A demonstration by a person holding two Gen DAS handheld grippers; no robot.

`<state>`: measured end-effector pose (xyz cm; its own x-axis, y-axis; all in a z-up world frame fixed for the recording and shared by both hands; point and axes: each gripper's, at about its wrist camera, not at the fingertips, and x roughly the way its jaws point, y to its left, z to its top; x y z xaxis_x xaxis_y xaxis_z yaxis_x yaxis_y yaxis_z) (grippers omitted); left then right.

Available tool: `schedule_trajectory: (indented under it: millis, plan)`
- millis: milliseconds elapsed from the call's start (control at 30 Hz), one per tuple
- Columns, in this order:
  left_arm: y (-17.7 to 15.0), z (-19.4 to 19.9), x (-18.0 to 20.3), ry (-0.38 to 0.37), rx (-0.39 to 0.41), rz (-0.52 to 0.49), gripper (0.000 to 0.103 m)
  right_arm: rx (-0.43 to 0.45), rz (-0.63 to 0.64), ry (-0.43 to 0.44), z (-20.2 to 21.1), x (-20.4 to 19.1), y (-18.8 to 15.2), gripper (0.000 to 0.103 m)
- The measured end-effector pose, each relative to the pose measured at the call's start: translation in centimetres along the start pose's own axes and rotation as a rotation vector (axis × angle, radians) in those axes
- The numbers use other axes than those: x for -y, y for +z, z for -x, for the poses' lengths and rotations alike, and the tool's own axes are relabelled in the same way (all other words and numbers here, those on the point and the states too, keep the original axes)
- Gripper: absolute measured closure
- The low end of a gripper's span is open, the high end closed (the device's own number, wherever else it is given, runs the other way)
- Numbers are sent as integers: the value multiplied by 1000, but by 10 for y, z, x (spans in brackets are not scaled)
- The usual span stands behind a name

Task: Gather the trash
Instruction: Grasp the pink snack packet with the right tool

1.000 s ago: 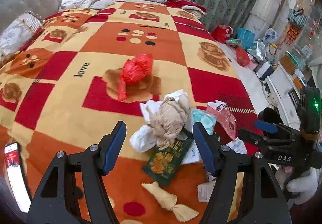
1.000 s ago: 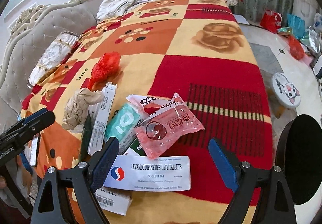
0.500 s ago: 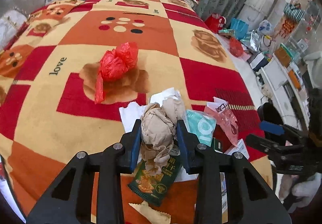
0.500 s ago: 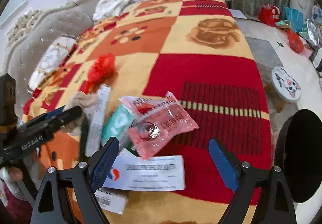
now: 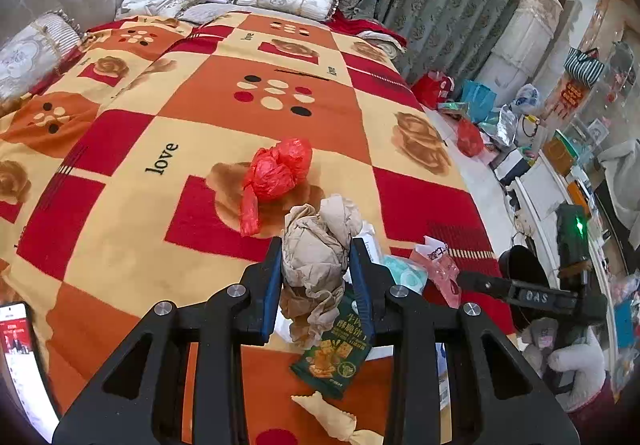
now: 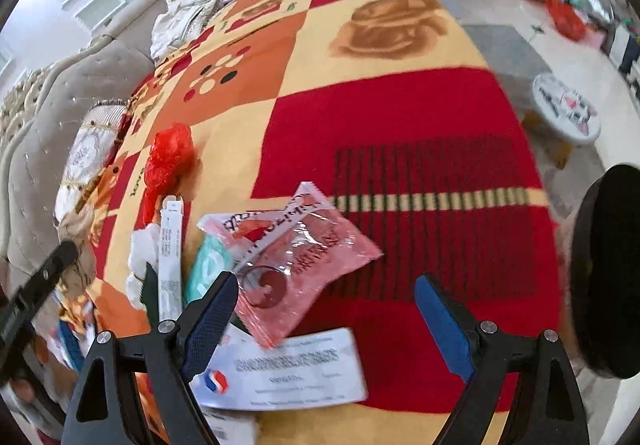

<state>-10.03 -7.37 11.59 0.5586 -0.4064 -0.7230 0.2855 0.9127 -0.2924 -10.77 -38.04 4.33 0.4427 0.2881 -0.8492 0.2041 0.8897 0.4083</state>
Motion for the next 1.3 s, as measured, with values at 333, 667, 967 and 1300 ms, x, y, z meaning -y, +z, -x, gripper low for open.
schedule_trajectory:
  millis: [333, 667, 967, 1300]
  plan:
    - [-7, -2, -2, 2, -4, 5, 73, -61, 3, -49, -37, -19, 9, 14]
    - [-9, -3, -2, -11, -9, 6, 73, 2, 114, -27, -38, -32, 13, 64]
    - [-3, 6, 2, -30, 11, 15, 73, 102, 212, 4, -4, -48, 7, 74]
    - [3, 11, 37, -87, 14, -10, 73, 191, 217, 93, 48, -44, 0, 74]
